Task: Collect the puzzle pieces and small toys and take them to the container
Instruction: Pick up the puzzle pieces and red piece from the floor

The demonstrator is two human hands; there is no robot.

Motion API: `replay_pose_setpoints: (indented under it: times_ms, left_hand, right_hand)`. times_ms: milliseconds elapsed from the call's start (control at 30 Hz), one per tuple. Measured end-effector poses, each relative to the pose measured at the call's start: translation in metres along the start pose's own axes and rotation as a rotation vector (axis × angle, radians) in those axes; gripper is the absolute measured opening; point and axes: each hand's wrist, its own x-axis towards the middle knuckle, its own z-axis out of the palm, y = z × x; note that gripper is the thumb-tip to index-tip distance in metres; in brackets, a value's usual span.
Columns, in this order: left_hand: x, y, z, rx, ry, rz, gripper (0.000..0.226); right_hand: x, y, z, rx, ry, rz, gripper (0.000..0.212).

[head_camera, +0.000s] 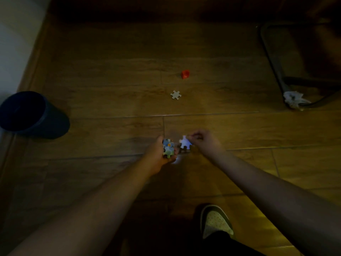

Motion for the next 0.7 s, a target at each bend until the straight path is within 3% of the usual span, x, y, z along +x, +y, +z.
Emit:
replay_pose_setpoints:
  times_ms: [167,367,500,600,700]
  left_hand:
    - [-0.009,0.004,0.005,-0.074,-0.035,-0.032,0.047]
    - [-0.017,0.011,0.005,-0.060,-0.076,0.001,0.050]
    - [-0.019,0.012,0.000,0.002,-0.064,0.035,0.037]
    - [-0.018,0.014,-0.002,0.016,-0.066,0.054,0.039]
    - [-0.018,0.019,-0.005,-0.052,-0.100,0.090,0.027]
  right_hand:
    - [-0.026,-0.037,0.015,0.062,-0.155,-0.114,0.006]
    - [-0.022,-0.039,0.004,0.030,0.086,-0.093,0.019]
    - [-0.020,-0.025,-0.003,0.124,0.061,0.018,0.017]
    - [-0.016,-0.018,-0.004,0.148,0.078,0.024,0.017]
    - [-0.008,-0.018,-0.005,0.181,0.071,0.026,0.020]
